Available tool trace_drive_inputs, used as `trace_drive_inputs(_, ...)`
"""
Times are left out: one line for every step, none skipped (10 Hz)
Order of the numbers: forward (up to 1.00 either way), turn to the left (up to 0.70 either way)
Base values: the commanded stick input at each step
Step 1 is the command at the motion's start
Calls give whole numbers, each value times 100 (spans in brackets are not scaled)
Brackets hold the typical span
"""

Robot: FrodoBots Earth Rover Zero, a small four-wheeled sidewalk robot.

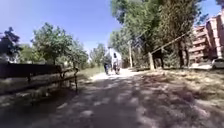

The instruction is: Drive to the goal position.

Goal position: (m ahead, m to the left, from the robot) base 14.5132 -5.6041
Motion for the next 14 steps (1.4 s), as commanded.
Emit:
trace_drive_inputs(85,0)
trace_drive_inputs(85,0)
trace_drive_inputs(85,0)
trace_drive_inputs(85,0)
trace_drive_inputs(85,0)
trace_drive_inputs(85,0)
trace_drive_inputs(85,0)
trace_drive_inputs(85,0)
trace_drive_inputs(85,0)
trace_drive_inputs(85,0)
trace_drive_inputs(85,-7)
trace_drive_inputs(85,-17)
trace_drive_inputs(85,-26)
trace_drive_inputs(85,-34)
